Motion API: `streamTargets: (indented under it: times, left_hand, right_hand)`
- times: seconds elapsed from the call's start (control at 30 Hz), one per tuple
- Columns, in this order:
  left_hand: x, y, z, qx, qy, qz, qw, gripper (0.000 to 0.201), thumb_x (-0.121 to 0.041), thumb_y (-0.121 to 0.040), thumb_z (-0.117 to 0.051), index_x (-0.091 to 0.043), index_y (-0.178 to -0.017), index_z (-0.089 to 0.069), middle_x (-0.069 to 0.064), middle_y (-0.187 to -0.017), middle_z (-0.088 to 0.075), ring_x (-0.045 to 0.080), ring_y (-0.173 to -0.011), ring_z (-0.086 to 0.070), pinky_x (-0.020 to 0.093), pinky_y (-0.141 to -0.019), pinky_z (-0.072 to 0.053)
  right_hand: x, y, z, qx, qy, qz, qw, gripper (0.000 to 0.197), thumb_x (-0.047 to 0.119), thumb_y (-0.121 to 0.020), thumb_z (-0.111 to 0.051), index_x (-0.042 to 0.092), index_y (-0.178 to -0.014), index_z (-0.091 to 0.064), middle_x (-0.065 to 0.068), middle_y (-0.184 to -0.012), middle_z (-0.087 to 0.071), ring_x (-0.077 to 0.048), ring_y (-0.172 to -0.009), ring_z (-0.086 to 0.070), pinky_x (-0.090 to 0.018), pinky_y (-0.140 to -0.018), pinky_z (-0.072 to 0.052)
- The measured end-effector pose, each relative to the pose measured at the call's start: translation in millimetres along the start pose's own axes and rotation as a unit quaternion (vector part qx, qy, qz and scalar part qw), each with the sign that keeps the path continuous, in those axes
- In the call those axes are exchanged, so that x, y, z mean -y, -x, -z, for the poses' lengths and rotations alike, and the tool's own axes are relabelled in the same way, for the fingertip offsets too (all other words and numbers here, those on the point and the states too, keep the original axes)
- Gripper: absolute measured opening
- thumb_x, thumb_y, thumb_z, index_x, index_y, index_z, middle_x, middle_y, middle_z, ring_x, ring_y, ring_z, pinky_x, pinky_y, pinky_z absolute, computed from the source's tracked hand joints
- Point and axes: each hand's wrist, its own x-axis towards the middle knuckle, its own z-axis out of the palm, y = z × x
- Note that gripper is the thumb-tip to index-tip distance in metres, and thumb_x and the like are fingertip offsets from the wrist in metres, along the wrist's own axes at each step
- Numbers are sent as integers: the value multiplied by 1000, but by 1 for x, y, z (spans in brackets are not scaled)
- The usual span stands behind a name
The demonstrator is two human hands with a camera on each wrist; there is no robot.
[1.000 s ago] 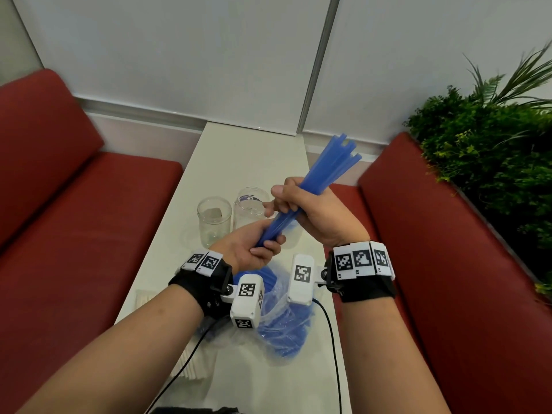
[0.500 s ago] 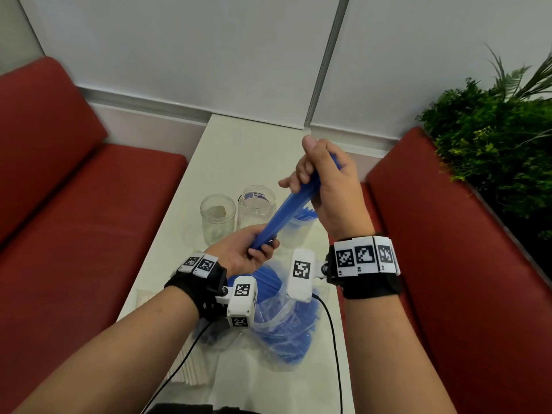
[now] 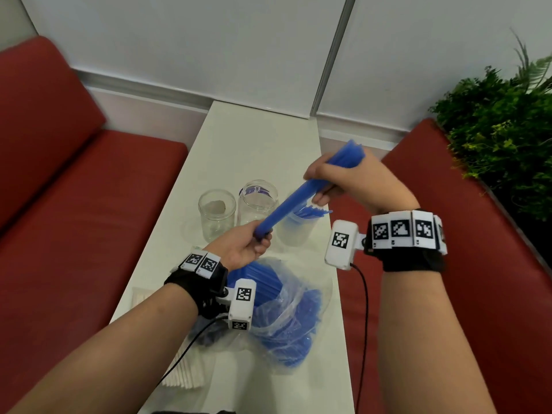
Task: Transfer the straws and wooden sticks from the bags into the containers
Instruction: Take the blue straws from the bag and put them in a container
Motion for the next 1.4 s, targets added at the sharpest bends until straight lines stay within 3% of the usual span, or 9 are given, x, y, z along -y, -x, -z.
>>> streamTargets:
  times: [0.17, 0.37, 0.53, 0.73, 0.87, 0.97, 1.07, 1.27, 1.4]
  left_hand:
    - [-2, -9, 1, -53, -283, -124, 949, 34, -24, -101, -50, 3, -89, -67, 13, -76, -66, 19, -63, -62, 29, -63, -56]
    - [19, -13, 2, 33, -769, -171, 615, 24, -16, -95, -53, -1, -98, -71, 9, -101, -71, 23, -90, -64, 30, -81, -48]
    - [47, -21, 4, 89, -911, -85, 394, 56, -48, -81, -72, -6, -118, -62, 9, -123, -57, 29, -114, -53, 42, -97, -45]
    - [60, -23, 9, 46, -954, -141, 261, 28, -13, -98, -50, -9, -125, -57, 9, -132, -53, 29, -119, -50, 42, -99, -43]
    - [65, -22, 4, 22, -965, -135, 223, 26, -9, -99, -45, -8, -120, -61, 10, -128, -55, 30, -118, -52, 42, -98, -42]
    - [70, -20, -1, 1, -972, -119, 203, 27, -11, -100, -42, -8, -121, -60, 11, -127, -56, 31, -118, -51, 43, -100, -40]
    - [73, -17, -3, -10, -975, -110, 191, 27, -12, -100, -43, -8, -122, -59, 11, -126, -57, 30, -118, -52, 42, -100, -40]
    - [64, -8, 0, -12, -962, -112, 250, 24, -6, -97, -46, -10, -114, -63, 8, -121, -62, 28, -111, -59, 39, -92, -46]
    - [56, 4, -6, -27, -961, -92, 259, 26, 1, -94, -50, -7, -115, -63, 11, -120, -63, 30, -110, -62, 37, -85, -49]
  right_hand:
    - [-22, -26, 17, -228, -25, 31, 973, 12, 12, -89, -68, 1, -93, -74, -13, -72, -75, -22, -59, -73, -26, -61, -61]
    - [-95, -59, -20, -301, 42, -102, 947, 10, 11, -87, -65, 3, -87, -72, -15, -78, -74, -8, -51, -68, -16, -46, -49]
    - [-140, -73, -48, -249, 82, -141, 955, 11, 12, -88, -68, 3, -86, -73, -20, -92, -74, -33, -84, -72, -44, -80, -61]
    - [-150, -70, -50, -287, 122, -59, 948, 36, 30, -87, -77, 19, -120, -67, -5, -111, -60, -19, -102, -58, -31, -86, -47]
    - [-149, -64, -66, -355, 249, 77, 898, 32, 24, -103, -56, 11, -131, -63, -12, -129, -61, -29, -125, -51, -42, -106, -40]
    - [-160, -62, -82, -219, 380, -38, 898, 53, 38, -110, -35, 13, -157, -34, -11, -165, -28, -34, -155, -12, -48, -125, -3]
    - [-168, -56, -88, -125, 402, -104, 901, 66, 50, -108, -28, 16, -163, -13, -8, -171, -5, -34, -157, 7, -51, -125, 5]
    - [-143, -32, -89, -345, 189, 104, 913, 41, 16, -106, -48, 13, -146, -50, -14, -153, -44, -29, -148, -30, -32, -123, -20]
    - [-131, -4, -107, -257, 60, 88, 960, 38, 2, -103, -38, 15, -130, -61, -2, -120, -66, -9, -114, -59, -16, -100, -43]
